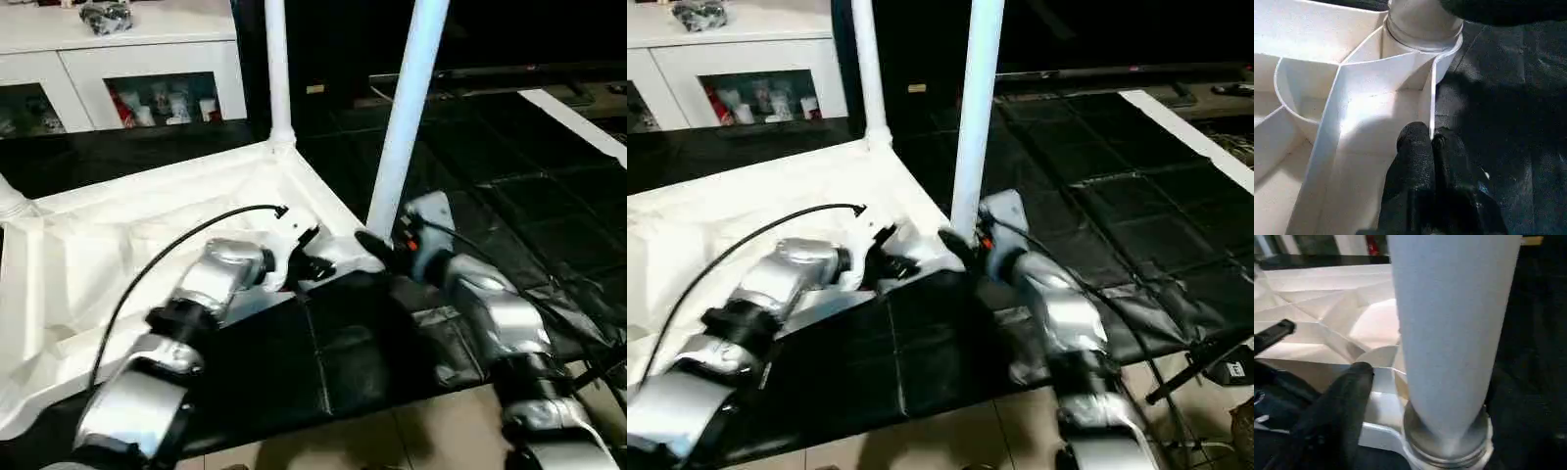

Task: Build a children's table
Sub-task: Rotate leg to tighten

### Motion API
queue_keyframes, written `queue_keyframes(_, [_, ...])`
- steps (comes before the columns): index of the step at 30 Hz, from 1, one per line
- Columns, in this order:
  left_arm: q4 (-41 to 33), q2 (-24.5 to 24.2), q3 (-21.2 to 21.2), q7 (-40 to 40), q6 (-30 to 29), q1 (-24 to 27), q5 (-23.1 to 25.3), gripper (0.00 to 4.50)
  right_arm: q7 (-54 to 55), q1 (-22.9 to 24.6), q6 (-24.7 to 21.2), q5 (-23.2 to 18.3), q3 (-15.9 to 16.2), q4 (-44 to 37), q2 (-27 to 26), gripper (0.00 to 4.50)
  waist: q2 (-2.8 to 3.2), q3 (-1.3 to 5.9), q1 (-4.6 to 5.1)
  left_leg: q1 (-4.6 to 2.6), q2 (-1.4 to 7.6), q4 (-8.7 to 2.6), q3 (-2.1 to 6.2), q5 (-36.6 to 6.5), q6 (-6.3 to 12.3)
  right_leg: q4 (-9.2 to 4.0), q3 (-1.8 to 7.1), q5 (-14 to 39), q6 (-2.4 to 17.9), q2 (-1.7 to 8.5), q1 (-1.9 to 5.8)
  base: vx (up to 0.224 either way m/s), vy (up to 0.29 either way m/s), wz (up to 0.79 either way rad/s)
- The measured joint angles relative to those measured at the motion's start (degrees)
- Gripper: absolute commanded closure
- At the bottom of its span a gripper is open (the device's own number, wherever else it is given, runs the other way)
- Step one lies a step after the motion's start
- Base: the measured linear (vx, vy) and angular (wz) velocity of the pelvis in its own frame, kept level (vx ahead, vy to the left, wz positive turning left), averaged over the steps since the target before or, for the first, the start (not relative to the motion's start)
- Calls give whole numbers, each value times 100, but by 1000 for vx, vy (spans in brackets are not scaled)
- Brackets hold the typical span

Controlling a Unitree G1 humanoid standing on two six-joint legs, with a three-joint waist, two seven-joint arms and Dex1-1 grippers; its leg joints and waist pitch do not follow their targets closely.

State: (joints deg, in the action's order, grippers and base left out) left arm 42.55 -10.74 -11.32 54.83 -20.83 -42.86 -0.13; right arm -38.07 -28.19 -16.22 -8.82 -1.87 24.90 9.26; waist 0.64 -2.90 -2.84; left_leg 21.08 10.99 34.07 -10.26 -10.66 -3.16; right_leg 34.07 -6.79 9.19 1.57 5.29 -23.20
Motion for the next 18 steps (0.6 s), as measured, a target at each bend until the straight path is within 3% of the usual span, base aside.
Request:
queue_keyframes(6, [0, -1, 0, -9, 7, 0, 10, 450, -67, 1, 5, -26, 18, 0, -2, 7, 0, 0, 0, -1, 0, 2, 0, -8, -16, 1, 0, -3, 5, 0, 0, 0, 0, 0])
queue_keyframes(18, [0, -2, 0, -10, 7, 0, 12, 450, -123, 1, 6, -33, 30, -1, -4, 7, 0, 0, 3, -1, 0, 2, 0, -8, -16, 0, 0, -3, 4, 0, 0, 0, 0, 0])
